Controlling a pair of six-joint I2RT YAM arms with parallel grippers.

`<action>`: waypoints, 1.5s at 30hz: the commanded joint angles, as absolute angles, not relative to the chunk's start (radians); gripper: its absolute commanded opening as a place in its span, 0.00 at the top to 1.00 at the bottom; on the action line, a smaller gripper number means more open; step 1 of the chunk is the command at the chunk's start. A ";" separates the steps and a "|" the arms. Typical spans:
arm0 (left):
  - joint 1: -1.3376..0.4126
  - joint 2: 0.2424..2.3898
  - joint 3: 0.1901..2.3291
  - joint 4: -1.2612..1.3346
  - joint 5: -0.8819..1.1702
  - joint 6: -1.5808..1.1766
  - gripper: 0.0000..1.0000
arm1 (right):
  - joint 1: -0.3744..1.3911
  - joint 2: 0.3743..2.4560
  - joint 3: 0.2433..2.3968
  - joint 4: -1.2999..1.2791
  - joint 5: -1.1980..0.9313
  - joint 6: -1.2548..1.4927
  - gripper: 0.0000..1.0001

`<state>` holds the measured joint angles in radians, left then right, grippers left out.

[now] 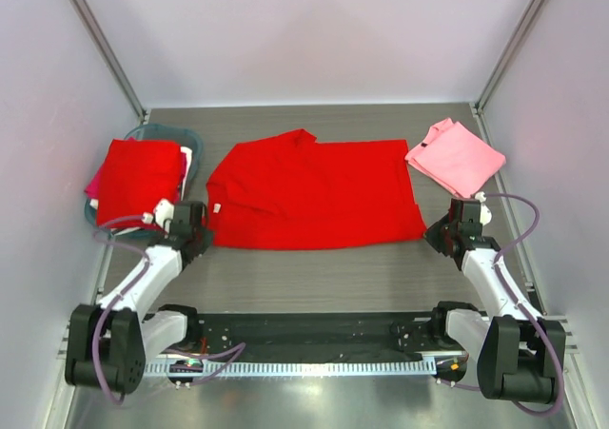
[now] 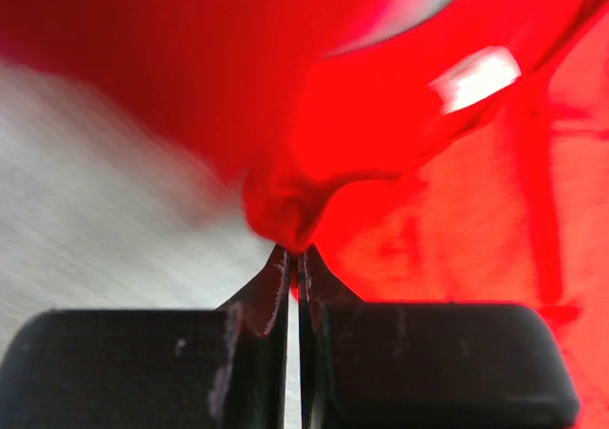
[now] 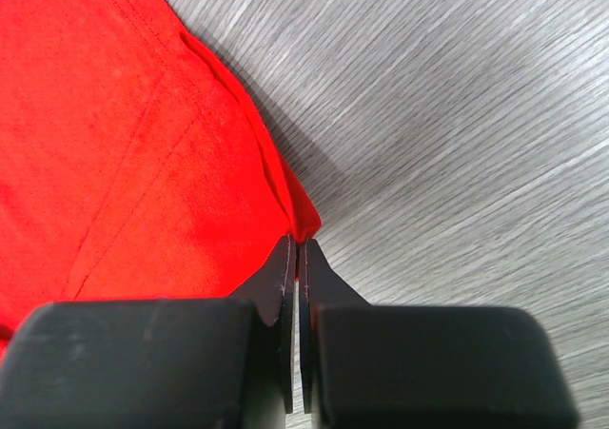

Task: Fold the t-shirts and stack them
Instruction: Fold the tshirt

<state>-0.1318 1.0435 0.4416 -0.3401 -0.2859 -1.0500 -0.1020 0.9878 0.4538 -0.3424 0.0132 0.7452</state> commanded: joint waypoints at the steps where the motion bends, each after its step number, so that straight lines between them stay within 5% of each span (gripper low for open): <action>1: -0.124 1.110 0.720 -0.360 -0.270 -1.028 1.00 | -0.104 0.954 0.471 -0.360 0.020 0.756 0.99; 7: -0.123 1.030 0.968 -0.515 -0.328 -0.959 1.00 | -0.104 0.925 0.495 -0.390 0.037 0.750 0.99; 22: -0.017 0.766 0.399 -0.517 -0.225 -1.011 1.00 | -0.104 0.900 0.500 -0.428 0.057 0.733 0.99; 45: -0.017 0.850 0.425 -0.443 -0.190 -1.046 1.00 | -0.104 0.931 0.518 -0.430 0.049 0.738 0.99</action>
